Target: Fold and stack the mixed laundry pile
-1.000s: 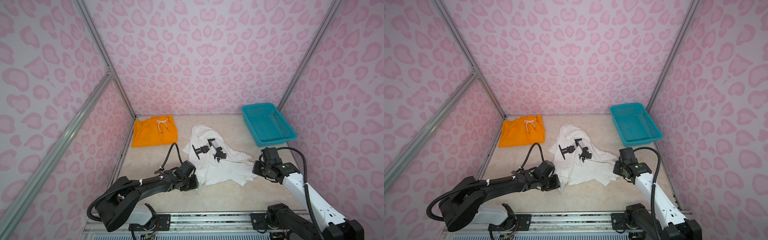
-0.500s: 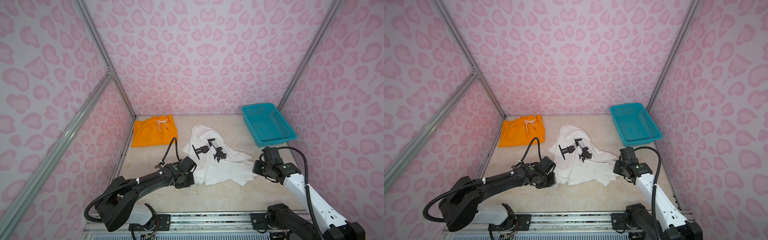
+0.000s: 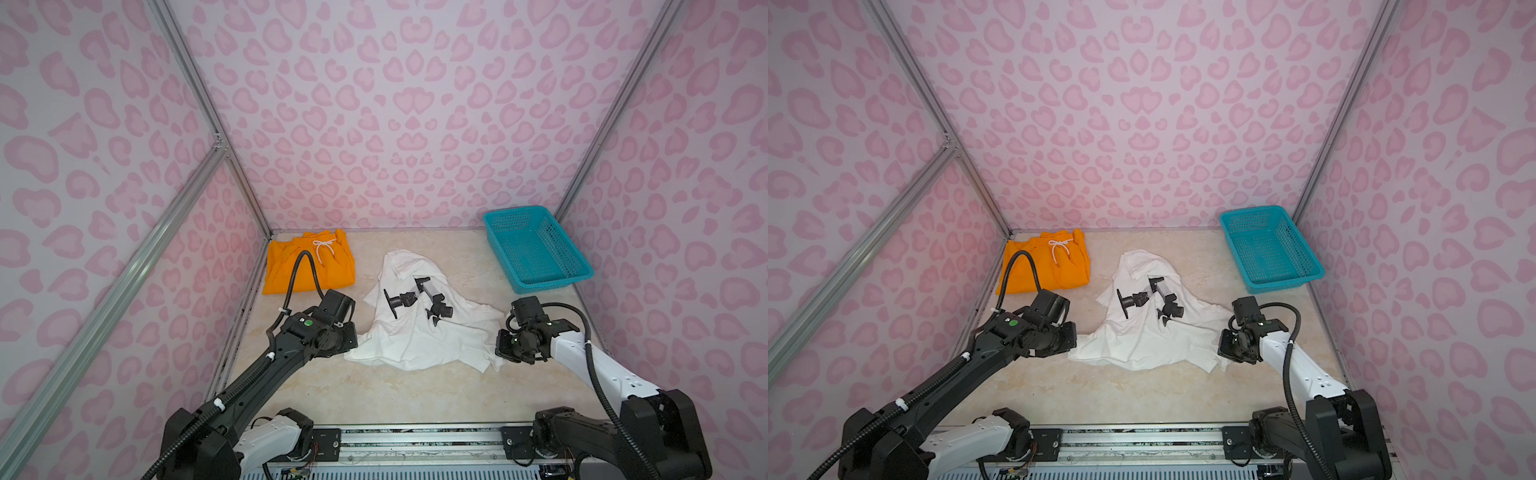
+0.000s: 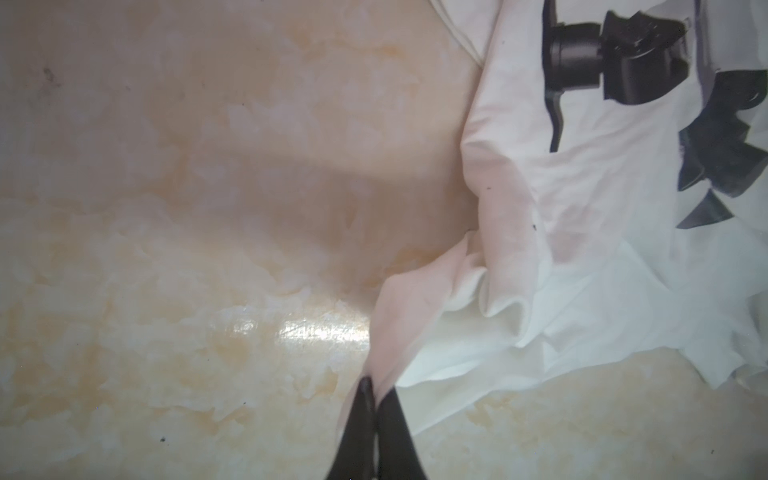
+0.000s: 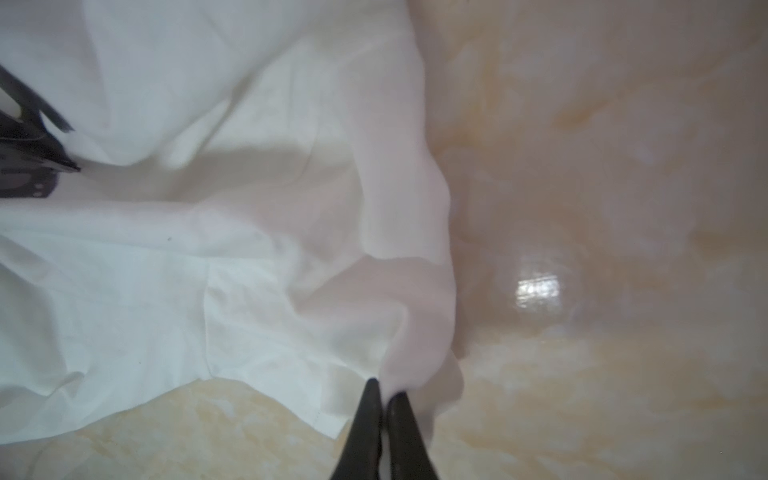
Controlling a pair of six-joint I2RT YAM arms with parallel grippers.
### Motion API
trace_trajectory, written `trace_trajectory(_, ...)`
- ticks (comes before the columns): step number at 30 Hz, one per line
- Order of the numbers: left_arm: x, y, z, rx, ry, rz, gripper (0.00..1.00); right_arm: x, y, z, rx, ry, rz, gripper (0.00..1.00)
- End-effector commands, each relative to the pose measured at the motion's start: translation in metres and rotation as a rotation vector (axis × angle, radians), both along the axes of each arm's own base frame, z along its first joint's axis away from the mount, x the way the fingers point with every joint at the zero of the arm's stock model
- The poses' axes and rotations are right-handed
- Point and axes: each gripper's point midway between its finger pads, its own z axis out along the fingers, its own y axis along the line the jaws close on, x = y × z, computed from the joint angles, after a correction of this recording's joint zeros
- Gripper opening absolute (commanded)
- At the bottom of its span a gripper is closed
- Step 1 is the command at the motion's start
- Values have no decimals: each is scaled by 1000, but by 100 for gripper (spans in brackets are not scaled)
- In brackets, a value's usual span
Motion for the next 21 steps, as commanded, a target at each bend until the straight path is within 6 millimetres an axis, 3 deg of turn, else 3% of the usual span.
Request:
trace_trajectory(1, -4, 0, -6, -15, 8, -13, 3, 3, 6, -2, 40, -13, -11, 30)
trace_trajectory(6, -2, 2, -7, -12, 6, -14, 3, -5, -1, -9, 13, -8, -38, 48)
trace_trajectory(11, 1, 2, -8, -8, 16, -30, 3, -15, 1, -13, 35, 10, -64, 49)
trace_trajectory(17, 4, 0, -12, -12, 25, -39, 3, -28, -10, -8, -5, 0, -102, 44)
trace_trajectory(21, 6, 0, -13, -10, 25, -39, 3, -27, -10, -2, 10, -19, -127, 32)
